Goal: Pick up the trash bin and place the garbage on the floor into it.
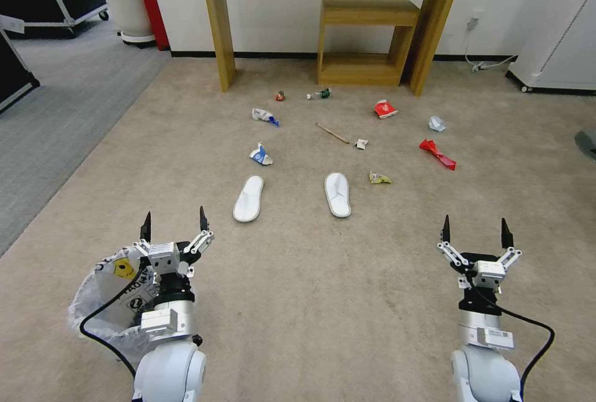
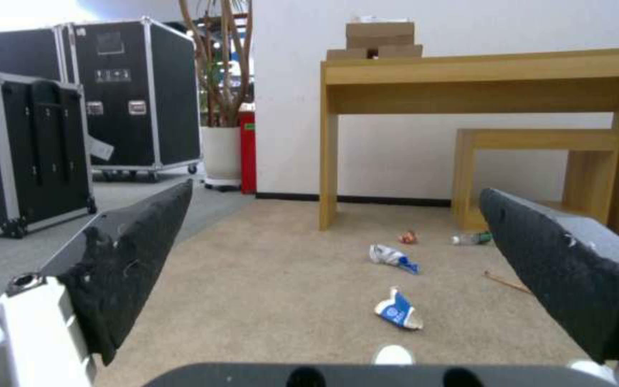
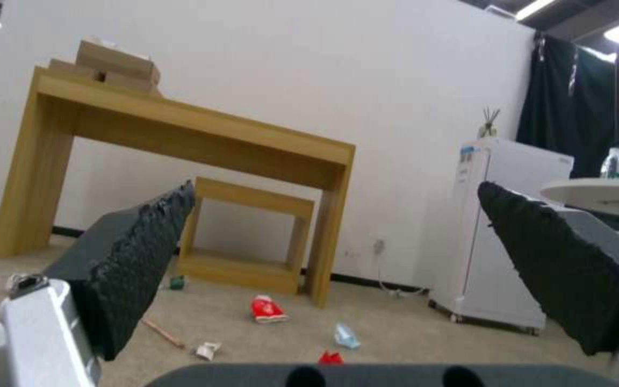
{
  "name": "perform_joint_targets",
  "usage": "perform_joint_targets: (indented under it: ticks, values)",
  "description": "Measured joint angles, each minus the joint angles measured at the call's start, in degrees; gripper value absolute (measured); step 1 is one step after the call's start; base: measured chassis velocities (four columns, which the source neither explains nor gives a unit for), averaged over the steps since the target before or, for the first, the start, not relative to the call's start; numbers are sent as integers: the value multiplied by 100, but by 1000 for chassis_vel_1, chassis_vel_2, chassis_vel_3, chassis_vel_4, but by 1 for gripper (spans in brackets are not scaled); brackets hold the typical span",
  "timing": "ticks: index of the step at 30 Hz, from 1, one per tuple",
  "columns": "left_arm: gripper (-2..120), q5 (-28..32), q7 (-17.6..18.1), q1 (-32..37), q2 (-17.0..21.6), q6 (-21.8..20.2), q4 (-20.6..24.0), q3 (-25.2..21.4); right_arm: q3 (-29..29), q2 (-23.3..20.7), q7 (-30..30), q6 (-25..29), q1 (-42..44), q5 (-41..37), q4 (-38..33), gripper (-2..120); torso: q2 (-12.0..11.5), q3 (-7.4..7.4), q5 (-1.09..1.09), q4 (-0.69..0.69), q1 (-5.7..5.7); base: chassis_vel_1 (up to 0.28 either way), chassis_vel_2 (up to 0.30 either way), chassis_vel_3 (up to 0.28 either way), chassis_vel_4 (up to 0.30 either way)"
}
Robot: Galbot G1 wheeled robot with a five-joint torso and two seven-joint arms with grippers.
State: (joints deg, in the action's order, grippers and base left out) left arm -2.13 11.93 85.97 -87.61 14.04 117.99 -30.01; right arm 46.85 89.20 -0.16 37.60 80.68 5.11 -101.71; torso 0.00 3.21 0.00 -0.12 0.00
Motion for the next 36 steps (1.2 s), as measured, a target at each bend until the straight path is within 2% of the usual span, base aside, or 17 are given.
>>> perform_joint_targets:
  ticks: [12, 29, 36]
  values:
    - [100, 35, -28, 48, 33, 1, 101, 16, 60, 7, -23, 50, 30, 43, -35, 100, 0, 0, 0, 0, 0, 19, 19, -18, -22]
    - [100, 139, -69, 25, 73, 2, 57, 14, 53, 6, -38, 93, -4, 38, 29, 100, 0, 0, -2, 1, 0, 197, 205, -198, -199]
    - [100, 143, -51, 16, 73, 2, 52, -3, 71, 5, -60, 118, -12, 92, 38, 100, 0, 0, 1, 0, 0, 23, 14, -2, -2]
